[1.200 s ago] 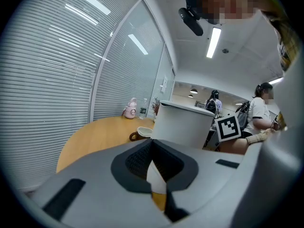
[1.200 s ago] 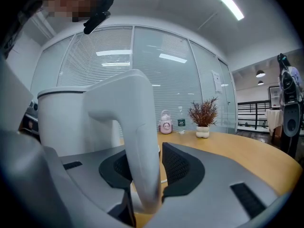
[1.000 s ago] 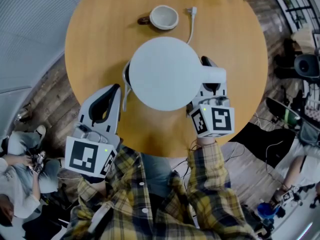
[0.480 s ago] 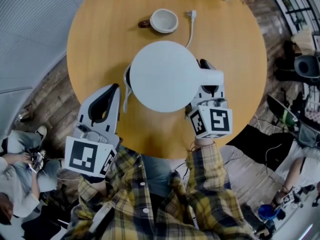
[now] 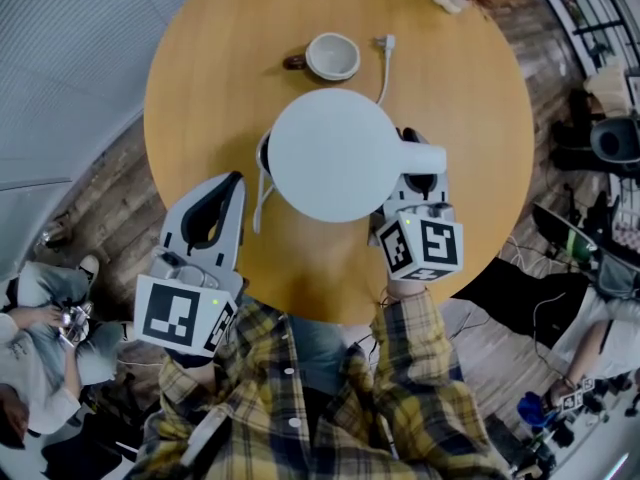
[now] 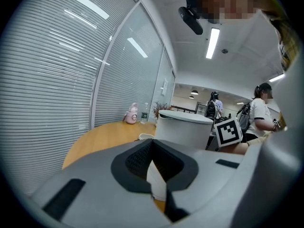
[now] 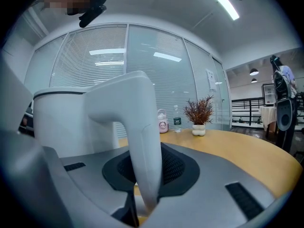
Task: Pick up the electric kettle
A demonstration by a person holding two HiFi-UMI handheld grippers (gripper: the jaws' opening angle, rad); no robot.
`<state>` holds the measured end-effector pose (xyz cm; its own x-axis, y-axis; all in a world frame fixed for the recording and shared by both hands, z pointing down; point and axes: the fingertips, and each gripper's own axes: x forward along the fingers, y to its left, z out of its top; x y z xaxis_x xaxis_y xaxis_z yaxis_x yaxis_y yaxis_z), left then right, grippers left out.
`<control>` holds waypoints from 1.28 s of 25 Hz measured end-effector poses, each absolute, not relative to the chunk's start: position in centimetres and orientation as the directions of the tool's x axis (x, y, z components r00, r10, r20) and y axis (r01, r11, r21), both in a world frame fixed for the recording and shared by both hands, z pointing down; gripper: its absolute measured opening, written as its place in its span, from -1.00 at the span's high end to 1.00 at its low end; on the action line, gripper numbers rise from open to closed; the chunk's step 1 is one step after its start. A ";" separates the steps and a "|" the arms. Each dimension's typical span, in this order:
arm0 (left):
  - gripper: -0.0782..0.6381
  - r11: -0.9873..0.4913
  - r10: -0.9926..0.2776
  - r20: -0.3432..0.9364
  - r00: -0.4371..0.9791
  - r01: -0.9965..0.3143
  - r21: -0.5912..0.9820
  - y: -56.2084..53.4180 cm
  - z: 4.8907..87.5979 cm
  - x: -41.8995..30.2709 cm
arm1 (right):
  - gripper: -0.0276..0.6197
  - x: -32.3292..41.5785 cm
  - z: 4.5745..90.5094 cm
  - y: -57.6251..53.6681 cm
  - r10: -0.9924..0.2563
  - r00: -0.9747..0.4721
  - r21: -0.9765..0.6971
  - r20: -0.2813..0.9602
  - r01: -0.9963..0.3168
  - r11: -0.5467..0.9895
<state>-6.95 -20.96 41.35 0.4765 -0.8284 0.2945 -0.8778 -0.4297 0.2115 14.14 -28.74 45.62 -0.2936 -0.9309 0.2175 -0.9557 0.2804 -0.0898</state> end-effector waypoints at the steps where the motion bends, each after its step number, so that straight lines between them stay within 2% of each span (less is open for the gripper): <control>1: 0.78 -0.427 -0.831 0.292 0.473 -0.879 0.211 -21.1 41.2 -7.0 | 0.65 14.1 45.6 -28.9 -0.930 -0.294 -0.091 0.220 -0.956 0.280; 32: 0.78 -0.493 -0.839 0.186 0.512 -0.859 0.139 -21.9 33.0 -6.2 | 0.63 15.0 37.1 -27.6 -0.934 -0.310 -0.145 0.177 -0.947 0.287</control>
